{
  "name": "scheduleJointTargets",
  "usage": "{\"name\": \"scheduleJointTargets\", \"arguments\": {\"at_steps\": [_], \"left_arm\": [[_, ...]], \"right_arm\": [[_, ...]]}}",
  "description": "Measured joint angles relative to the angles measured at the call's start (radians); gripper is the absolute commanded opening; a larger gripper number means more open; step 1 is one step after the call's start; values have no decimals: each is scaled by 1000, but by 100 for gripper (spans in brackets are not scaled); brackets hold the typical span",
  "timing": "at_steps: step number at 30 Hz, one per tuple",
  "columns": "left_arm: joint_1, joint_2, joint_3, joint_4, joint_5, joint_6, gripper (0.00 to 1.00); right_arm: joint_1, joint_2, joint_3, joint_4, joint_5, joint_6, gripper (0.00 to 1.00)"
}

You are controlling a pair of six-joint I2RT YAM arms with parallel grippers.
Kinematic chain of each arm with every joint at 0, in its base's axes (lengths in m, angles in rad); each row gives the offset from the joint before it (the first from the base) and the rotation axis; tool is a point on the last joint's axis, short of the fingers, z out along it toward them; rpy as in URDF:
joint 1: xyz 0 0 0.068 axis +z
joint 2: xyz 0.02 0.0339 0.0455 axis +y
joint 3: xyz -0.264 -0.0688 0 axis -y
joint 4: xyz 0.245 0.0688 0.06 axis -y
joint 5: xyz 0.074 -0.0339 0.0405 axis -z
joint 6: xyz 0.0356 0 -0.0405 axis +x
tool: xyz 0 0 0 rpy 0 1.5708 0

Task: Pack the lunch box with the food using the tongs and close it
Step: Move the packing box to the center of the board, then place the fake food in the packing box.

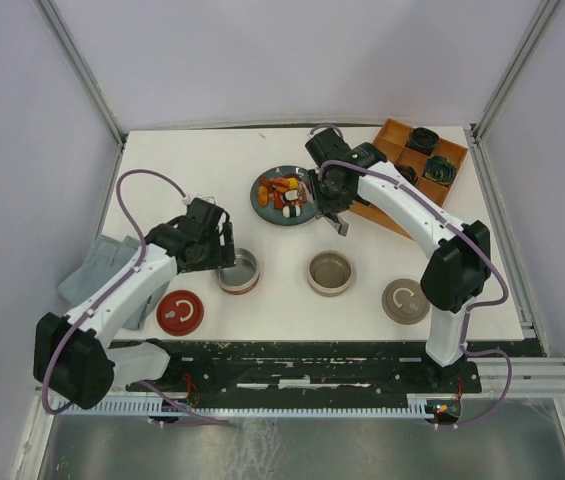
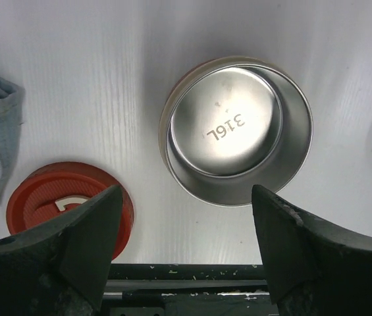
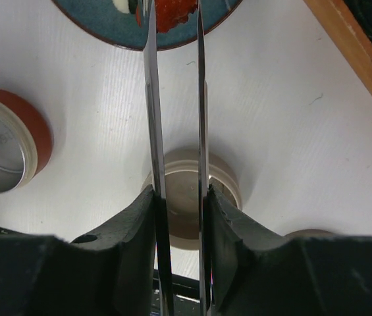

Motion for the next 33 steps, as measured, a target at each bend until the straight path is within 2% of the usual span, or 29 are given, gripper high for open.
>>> {"name": "scheduleJointTargets", "arguments": {"at_steps": [4, 9, 13, 17, 25, 33], "left_arm": [[6, -119, -4, 1, -69, 0, 100], [98, -245, -35, 14, -126, 1, 99], [222, -292, -65, 46, -127, 13, 99], [291, -343, -146, 117, -127, 29, 99], [296, -471, -211, 163, -173, 32, 99], [296, -631, -244, 200, -250, 30, 99]], "right_arm": [[26, -34, -23, 1, -43, -7, 35], [95, -98, -60, 20, -113, -17, 35], [160, -127, -91, 34, -159, -37, 35], [233, -128, -100, 35, -177, -80, 35], [401, -109, -95, 1, -175, -192, 35], [469, 6, -47, -13, -142, -221, 35]]}}
